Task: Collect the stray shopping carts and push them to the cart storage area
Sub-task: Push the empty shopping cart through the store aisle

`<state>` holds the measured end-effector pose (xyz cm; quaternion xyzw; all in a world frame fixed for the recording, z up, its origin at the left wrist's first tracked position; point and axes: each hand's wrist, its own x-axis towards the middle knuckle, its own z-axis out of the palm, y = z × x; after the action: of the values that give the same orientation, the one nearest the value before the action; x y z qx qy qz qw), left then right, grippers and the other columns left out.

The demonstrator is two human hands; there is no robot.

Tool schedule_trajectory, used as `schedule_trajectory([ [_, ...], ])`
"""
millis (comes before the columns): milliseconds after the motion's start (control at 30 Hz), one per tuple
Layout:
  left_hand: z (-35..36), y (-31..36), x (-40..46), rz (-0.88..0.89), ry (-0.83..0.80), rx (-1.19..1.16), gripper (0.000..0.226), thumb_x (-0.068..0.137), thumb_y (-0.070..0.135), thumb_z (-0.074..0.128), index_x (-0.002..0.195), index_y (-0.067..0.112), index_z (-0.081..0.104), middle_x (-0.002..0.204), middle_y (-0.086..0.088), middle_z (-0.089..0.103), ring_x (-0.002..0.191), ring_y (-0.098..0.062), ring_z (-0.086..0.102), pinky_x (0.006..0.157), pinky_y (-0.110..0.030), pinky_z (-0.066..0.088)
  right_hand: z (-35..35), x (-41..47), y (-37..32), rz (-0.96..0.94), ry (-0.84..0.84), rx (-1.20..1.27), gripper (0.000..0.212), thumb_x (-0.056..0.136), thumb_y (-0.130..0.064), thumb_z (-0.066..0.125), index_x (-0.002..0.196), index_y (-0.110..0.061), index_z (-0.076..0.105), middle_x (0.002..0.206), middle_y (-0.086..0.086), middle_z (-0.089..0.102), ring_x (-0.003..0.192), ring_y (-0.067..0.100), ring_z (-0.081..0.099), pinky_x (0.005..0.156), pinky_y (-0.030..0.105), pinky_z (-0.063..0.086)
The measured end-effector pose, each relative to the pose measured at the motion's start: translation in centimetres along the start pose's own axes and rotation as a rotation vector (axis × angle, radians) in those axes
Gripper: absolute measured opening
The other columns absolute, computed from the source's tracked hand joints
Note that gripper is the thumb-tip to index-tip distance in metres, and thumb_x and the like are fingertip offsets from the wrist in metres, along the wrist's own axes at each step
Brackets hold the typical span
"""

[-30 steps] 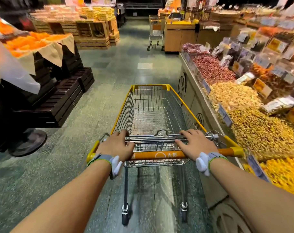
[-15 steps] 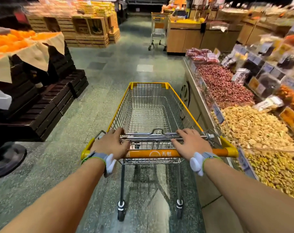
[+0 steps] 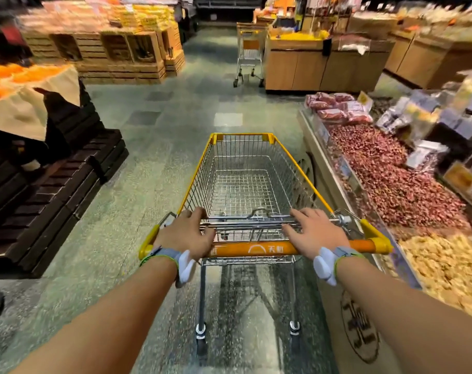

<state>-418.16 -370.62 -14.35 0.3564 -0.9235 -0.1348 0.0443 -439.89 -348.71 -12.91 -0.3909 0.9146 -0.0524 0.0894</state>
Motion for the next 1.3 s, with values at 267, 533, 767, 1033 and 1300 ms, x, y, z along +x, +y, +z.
schedule_trajectory([
  [267,-0.5,-1.1,15.9,-0.004,-0.016,-0.015,0.037,0.093,0.057,0.037,0.125,0.039,0.04,0.124,-0.001,0.053,0.106,-0.032,0.058,0.079,-0.043,0.047,-2.5,15.3,0.1,-0.01,-0.001,0.014,0.066,0.098,-0.066,0.029,0.156,-0.032,0.031,0.159,-0.006,0.033,0.148,0.017,0.019,0.103,0.044,0.043],
  [533,-1.0,-2.2,33.6,-0.028,-0.005,-0.031,0.046,0.081,0.064,0.028,0.119,0.043,0.04,0.125,0.002,0.056,0.109,-0.03,0.058,0.081,-0.041,0.047,-4.2,33.2,0.3,-0.013,-0.013,0.031,0.066,0.098,-0.066,0.03,0.155,-0.032,0.032,0.158,-0.004,0.033,0.149,0.019,0.019,0.104,0.047,0.042],
  [767,-1.5,-2.0,49.7,-0.052,0.005,-0.002,0.057,0.077,0.062,0.024,0.126,0.04,0.042,0.129,0.002,0.056,0.111,-0.028,0.059,0.086,-0.042,0.05,-6.7,49.9,1.0,-0.028,-0.03,0.03,0.066,0.099,-0.063,0.03,0.157,-0.031,0.028,0.161,-0.004,0.028,0.15,0.02,0.016,0.107,0.048,0.039],
  [1033,-2.2,-2.1,67.3,-0.043,0.0,0.022,0.053,0.078,0.061,0.027,0.125,0.039,0.043,0.129,0.0,0.058,0.11,-0.03,0.061,0.088,-0.044,0.051,-9.3,67.2,1.5,-0.062,-0.031,0.04,0.063,0.1,-0.059,0.032,0.156,-0.028,0.03,0.161,0.001,0.029,0.15,0.023,0.017,0.109,0.051,0.04],
  [1300,-2.1,-3.5,86.3,-0.05,-0.003,-0.024,0.044,0.081,0.058,0.027,0.118,0.037,0.042,0.12,0.001,0.057,0.106,-0.027,0.061,0.087,-0.043,0.05,-10.9,86.0,1.8,-0.059,0.01,0.036,0.061,0.098,-0.06,0.032,0.151,-0.031,0.037,0.155,-0.003,0.037,0.145,0.018,0.026,0.102,0.047,0.044],
])
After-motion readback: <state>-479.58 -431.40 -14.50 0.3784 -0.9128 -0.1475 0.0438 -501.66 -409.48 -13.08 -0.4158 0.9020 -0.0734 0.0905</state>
